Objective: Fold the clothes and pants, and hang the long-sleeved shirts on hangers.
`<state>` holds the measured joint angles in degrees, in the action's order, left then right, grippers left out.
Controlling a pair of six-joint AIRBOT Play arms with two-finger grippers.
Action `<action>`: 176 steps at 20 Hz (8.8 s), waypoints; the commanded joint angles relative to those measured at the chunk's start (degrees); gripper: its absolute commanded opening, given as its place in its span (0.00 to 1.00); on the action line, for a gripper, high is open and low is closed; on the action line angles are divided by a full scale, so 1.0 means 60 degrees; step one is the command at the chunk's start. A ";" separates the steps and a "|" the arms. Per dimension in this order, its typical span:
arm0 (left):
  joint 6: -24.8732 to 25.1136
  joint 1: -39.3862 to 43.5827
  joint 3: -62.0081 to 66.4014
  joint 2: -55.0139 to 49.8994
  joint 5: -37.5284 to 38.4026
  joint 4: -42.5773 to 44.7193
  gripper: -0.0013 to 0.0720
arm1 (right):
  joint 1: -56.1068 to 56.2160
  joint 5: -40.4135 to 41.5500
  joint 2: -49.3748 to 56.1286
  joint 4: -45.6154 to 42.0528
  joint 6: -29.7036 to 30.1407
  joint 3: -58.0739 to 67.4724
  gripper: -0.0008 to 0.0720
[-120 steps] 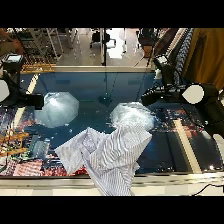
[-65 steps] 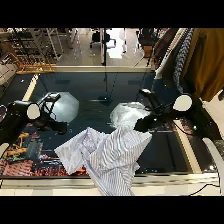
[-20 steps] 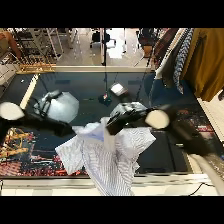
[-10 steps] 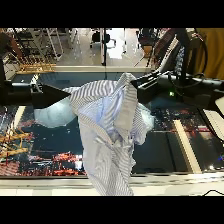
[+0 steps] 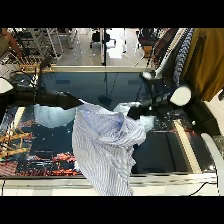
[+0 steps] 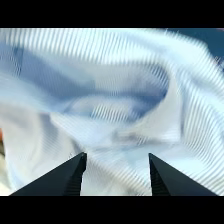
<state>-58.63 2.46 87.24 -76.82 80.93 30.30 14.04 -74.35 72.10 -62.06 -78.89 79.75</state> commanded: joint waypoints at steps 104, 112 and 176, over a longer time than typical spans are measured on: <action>0.6171 -0.3501 -0.2280 -0.0317 0.1708 -0.3279 0.04 | 0.1322 0.0361 0.1395 -0.3865 -0.0896 0.3235 0.04; 0.6371 -0.2186 -0.2280 -0.0940 0.0922 -0.3355 0.04 | 0.1716 -0.0321 0.1049 -0.2670 -0.0641 0.3410 0.04; 0.9096 -0.0772 -0.2269 -0.2546 0.2415 -0.7461 0.04 | 0.3432 0.0025 -0.0168 -0.6885 0.5697 0.4295 0.87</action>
<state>-4.45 -2.20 73.60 -91.92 94.80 -14.04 34.57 -82.32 69.06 -97.62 -50.13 105.56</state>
